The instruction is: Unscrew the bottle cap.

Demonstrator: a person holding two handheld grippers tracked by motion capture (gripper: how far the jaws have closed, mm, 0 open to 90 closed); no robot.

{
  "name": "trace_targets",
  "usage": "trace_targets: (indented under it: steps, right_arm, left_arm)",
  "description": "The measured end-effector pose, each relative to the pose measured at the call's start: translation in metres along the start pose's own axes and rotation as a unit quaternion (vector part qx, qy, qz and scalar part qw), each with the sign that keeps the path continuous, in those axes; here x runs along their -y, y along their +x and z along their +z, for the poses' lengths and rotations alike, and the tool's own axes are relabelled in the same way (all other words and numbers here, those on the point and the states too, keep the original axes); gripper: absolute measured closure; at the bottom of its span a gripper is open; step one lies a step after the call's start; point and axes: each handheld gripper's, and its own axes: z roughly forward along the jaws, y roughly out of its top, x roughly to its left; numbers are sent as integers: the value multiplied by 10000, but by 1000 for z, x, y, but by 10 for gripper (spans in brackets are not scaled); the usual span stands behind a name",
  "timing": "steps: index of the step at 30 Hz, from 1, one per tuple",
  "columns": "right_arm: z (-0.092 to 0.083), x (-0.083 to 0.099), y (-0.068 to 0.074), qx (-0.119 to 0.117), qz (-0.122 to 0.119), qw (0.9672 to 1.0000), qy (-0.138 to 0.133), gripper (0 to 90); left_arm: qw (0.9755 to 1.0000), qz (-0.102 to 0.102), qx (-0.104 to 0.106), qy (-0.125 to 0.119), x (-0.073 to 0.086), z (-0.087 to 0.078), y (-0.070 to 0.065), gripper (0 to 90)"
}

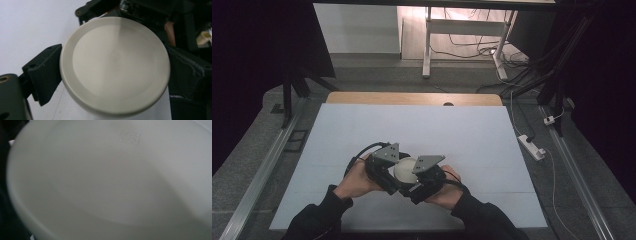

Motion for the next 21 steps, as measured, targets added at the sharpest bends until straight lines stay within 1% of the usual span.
trace_targets:
  steps: [4,5,7,8,10,11,12,13,14,15,17,18,19,20,21]
  right_arm:
    - [-1,0,-3,137,90,9999,28,64]
    - [-1,1,-4,207,159,9997,31,64]
    - [-1,1,-5,252,189,9995,31,64]
    - [-1,1,-6,332,229,9992,40,64]
    - [-1,2,-7,348,264,9990,33,64]
    - [-2,2,-8,364,314,9988,23,64]
    - [-2,2,-8,364,314,9988,23,64]
    - [-2,3,-9,343,288,9990,12,64]
    - [-2,3,-9,343,280,9990,15,64]
    - [-2,3,-9,332,269,9991,22,64]
    - [-1,3,-8,272,247,9993,22,64]
    - [-1,3,-8,247,225,9994,18,64]
    - [-1,3,-8,247,225,9994,18,64]
    - [-1,3,-7,158,173,9997,-20,64]
    - [-1,3,-6,87,151,9998,-41,64]
  left_arm:
    - [9991,-312,-285,22,-4,4,-2,77]
    - [9985,-394,-380,40,-5,5,-3,77]
    - [9969,-533,-578,93,-8,7,-5,77]
    - [9959,-614,-653,103,-10,8,-6,77]
    - [9942,-724,-781,117,-12,9,-8,77]
    - [9937,-770,-807,107,-12,10,-8,76]
    - [9939,-752,-807,86,-12,11,-8,75]
    - [9948,-689,-754,63,-12,11,-8,74]
    - [9952,-687,-693,30,-11,10,-7,61]
    - [9959,-697,-569,-16,-11,9,-5,34]
    - [9973,-610,-380,-132,-10,4,-3,16]
    - [9986,-432,-277,-108,-10,-1,-3,8]
    - [9986,-432,-277,-108,-10,-1,-3,6]
    - [9993,-248,-276,-42,-10,-4,-4,7]
    - [9998,-86,-202,22,-10,-6,-4,7]
